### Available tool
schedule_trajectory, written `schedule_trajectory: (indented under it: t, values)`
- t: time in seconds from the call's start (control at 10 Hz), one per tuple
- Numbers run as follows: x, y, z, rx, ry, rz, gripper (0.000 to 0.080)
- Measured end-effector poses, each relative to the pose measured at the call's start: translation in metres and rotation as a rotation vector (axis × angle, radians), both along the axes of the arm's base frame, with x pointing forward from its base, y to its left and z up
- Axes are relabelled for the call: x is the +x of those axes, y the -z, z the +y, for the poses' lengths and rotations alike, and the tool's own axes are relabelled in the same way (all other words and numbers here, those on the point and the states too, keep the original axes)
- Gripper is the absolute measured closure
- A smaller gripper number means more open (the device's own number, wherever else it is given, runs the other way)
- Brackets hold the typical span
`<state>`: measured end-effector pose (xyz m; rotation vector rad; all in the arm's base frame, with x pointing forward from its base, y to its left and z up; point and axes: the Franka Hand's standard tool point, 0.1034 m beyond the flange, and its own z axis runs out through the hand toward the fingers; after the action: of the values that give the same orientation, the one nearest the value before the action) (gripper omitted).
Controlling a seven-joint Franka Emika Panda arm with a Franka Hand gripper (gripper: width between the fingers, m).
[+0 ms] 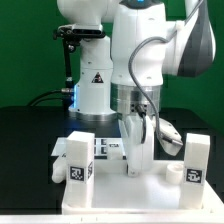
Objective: Assemble desk
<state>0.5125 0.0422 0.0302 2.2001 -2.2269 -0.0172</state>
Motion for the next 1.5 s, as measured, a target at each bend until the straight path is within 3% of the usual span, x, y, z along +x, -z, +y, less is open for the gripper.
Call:
schedule_trajectory:
  t: [0.2, 0.6, 0.7, 0.8, 0.9, 1.3, 1.5]
  values:
    - [-0.002, -0.035, 0.007, 0.052, -0.038, 0.037, 0.0749]
    - [-0.011, -0.031, 0.002, 0.063, -0.347, 0.079, 0.0748]
    - [-0.013, -0.05, 0.0, 0.077, -0.523, 0.138, 0.0748]
    - [-0.006, -0.069, -0.004, 0.059, -0.716, 0.159, 0.0748]
    - [-0.003, -0.076, -0.003, 0.071, -0.771, 0.139, 0.0748]
    - [-0.008, -0.07, -0.01, 0.093, -1.04, 0.155, 0.0748]
    - [0.034, -0.097, -0.03, 0.103, -1.449, 0.129, 0.0748]
